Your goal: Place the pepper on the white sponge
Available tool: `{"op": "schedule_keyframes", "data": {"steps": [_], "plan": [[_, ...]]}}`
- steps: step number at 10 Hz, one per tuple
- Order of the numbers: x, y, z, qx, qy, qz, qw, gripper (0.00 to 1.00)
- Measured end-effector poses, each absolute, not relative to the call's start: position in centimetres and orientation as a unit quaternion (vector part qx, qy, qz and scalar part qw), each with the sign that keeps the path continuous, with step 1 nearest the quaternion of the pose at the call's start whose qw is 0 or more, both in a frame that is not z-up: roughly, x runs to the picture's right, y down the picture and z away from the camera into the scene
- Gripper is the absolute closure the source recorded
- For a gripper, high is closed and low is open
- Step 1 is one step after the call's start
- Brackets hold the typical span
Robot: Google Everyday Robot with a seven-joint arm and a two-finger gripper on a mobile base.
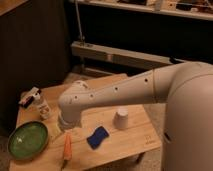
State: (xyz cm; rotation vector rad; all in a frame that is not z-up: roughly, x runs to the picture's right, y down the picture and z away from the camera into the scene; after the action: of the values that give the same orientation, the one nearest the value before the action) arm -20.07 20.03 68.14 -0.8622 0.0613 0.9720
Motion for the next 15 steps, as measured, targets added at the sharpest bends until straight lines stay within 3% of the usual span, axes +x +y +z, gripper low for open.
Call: {"op": "schedule_keyframes", "data": {"steps": [8, 15], "plan": [[-21.3, 24.7, 72.8, -0.464, 0.057, 0.421, 0.778, 0.2], [-21.9, 27.5, 73.4, -0.466, 0.086, 0.422, 0.773, 0.2]]}}
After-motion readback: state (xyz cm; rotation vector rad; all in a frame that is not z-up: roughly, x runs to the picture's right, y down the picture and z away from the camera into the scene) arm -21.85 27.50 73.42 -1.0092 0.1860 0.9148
